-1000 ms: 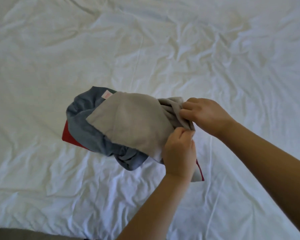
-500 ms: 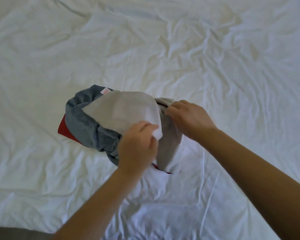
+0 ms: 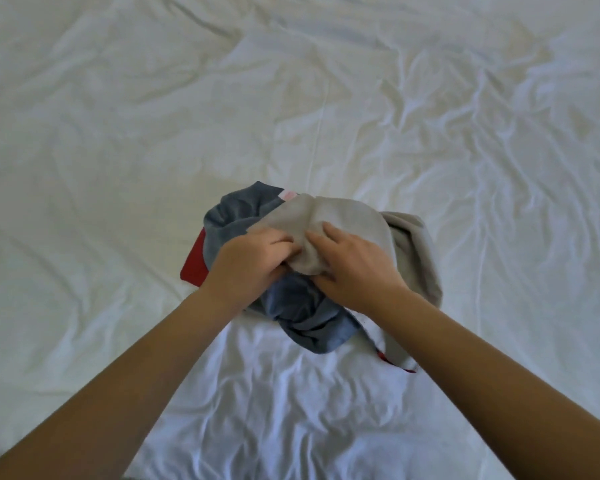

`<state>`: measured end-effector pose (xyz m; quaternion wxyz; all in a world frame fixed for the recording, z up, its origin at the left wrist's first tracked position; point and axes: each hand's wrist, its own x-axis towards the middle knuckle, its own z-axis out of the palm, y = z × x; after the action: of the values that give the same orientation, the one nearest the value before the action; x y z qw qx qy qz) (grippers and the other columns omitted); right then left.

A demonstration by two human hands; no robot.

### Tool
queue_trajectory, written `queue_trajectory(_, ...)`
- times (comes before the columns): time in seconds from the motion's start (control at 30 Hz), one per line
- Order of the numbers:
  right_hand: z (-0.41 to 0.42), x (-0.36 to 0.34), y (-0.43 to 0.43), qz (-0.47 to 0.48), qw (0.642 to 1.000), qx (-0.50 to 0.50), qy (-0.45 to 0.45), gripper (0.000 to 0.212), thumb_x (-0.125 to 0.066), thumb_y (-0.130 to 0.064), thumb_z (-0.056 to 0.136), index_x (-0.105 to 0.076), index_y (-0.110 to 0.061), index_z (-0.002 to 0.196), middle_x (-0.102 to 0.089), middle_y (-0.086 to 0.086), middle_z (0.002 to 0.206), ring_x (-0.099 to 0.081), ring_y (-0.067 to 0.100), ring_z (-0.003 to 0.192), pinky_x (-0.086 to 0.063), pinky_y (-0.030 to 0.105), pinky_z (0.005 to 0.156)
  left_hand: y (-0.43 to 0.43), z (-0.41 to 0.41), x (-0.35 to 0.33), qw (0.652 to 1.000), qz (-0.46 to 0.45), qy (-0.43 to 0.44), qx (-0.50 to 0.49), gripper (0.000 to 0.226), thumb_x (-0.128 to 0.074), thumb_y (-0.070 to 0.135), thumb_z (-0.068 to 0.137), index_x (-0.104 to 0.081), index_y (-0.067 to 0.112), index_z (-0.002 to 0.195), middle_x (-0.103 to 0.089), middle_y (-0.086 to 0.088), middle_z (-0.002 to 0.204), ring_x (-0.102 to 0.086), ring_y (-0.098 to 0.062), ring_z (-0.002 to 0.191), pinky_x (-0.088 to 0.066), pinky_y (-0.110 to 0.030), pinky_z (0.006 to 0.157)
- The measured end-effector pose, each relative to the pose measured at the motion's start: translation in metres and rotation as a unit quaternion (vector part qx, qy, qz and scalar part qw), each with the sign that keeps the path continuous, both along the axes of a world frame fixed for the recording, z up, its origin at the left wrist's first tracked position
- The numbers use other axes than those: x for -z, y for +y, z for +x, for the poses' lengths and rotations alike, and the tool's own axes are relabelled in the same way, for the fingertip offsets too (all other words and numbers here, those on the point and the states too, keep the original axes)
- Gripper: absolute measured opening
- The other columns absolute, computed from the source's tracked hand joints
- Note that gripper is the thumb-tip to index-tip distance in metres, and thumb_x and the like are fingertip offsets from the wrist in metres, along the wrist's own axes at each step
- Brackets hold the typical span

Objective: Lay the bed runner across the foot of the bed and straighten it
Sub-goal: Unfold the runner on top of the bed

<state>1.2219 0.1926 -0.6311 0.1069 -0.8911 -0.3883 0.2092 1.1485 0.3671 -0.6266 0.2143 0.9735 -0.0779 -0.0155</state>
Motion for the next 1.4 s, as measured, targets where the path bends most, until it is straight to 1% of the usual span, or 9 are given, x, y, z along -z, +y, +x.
queue_trajectory(0.13,0.014,-0.014,-0.007,0.052,0.997,0.060,-0.004,0.024,-0.051,-0.027,0.091,-0.064,-0.029,0.110,-0.067,-0.002,0.107,-0.063,0.024,0.092,-0.051,0.037,0.070,0.019,0.019,-0.004,0.998,-0.053,0.001,0.039,0.036,-0.042,0.024,0.087,-0.075,0.007,0.085,-0.072,-0.009,0.080,-0.068,-0.027,0.073,-0.054,-0.039,0.061)
queue_trajectory(0.3,0.040,-0.025,-0.005,0.029,0.991,0.126,-0.036,0.020,-0.055,-0.019,0.089,-0.070,-0.028,0.097,-0.071,0.000,0.092,-0.065,0.025,0.083,-0.050,0.036,0.067,0.029,0.062,-0.018,0.997,-0.038,-0.048,0.044,0.017,-0.059,0.010,0.085,-0.074,0.007,0.091,-0.073,-0.011,0.079,-0.068,-0.030,0.067,-0.054,-0.038,0.052)
queue_trajectory(0.53,0.095,-0.021,-0.023,0.011,0.966,0.243,-0.084,0.018,-0.051,-0.008,0.079,-0.067,-0.015,0.077,-0.067,0.009,0.072,-0.060,0.031,0.071,-0.051,0.039,0.063,0.006,0.134,-0.018,0.997,-0.027,-0.045,0.053,0.024,-0.056,0.011,0.087,-0.072,0.016,0.104,-0.072,-0.007,0.097,-0.066,-0.031,0.083,-0.053,-0.041,0.068)
queue_trajectory(0.7,0.131,-0.007,-0.046,-0.040,0.953,0.290,-0.074,0.023,-0.047,-0.003,0.075,-0.067,-0.013,0.077,-0.064,0.011,0.072,-0.057,0.032,0.070,-0.049,0.035,0.059,-0.019,0.175,0.007,0.999,0.012,-0.011,0.042,0.025,-0.051,0.011,0.089,-0.068,0.018,0.106,-0.068,-0.004,0.097,-0.063,-0.028,0.084,-0.052,-0.042,0.070)
queue_trajectory(0.9,0.146,0.019,-0.043,-0.110,0.942,0.315,-0.031,0.018,-0.046,0.001,0.075,-0.062,-0.007,0.076,-0.056,0.010,0.072,-0.053,0.031,0.067,-0.030,0.025,0.049,-0.041,0.194,0.027,0.998,0.064,0.013,0.014,0.022,-0.052,0.010,0.087,-0.068,0.014,0.100,-0.066,-0.007,0.094,-0.061,-0.030,0.081,-0.051,-0.038,0.067)
queue_trajectory(1.0,0.144,0.016,-0.042,-0.072,0.938,0.339,-0.021,0.019,-0.047,-0.005,0.075,-0.063,-0.011,0.081,-0.062,0.008,0.078,-0.058,0.030,0.071,-0.032,0.023,0.048,-0.037,0.192,0.024,0.997,0.080,0.012,0.012,0.023,-0.051,0.010,0.087,-0.066,0.015,0.104,-0.065,-0.007,0.097,-0.060,-0.030,0.083,-0.050,-0.038,0.068)
queue_trajectory(1.17,0.127,-0.010,-0.045,0.009,0.945,0.325,-0.032,0.046,-0.057,-0.025,0.080,-0.051,-0.026,0.126,-0.059,0.001,0.118,-0.057,0.024,0.105,-0.043,0.030,0.068,-0.028,0.174,-0.008,0.997,0.070,-0.012,0.013,0.025,-0.048,0.014,0.091,-0.065,0.016,0.110,-0.064,-0.005,0.105,-0.059,-0.026,0.091,-0.050,-0.042,0.074)
queue_trajectory(1.3,0.083,-0.038,-0.041,0.130,0.960,0.227,-0.100,0.038,-0.060,-0.022,0.080,-0.056,-0.023,0.118,-0.058,0.002,0.113,-0.053,0.023,0.106,-0.044,0.031,0.074,-0.027,0.124,-0.028,0.996,0.001,-0.089,-0.018,0.022,-0.053,0.024,0.093,-0.067,0.012,0.105,-0.067,-0.006,0.100,-0.061,-0.027,0.089,-0.049,-0.043,0.069)
queue_trajectory(1.4,0.035,-0.037,-0.041,0.120,0.978,0.156,-0.065,0.035,-0.058,-0.033,0.083,-0.057,-0.025,0.117,-0.059,-0.003,0.110,-0.054,0.018,0.103,-0.045,0.028,0.076,-0.027,0.069,-0.021,0.997,-0.044,-0.063,-0.016,0.031,-0.058,0.037,0.089,-0.067,0.011,0.104,-0.067,-0.005,0.099,-0.062,-0.023,0.089,-0.052,-0.041,0.071)
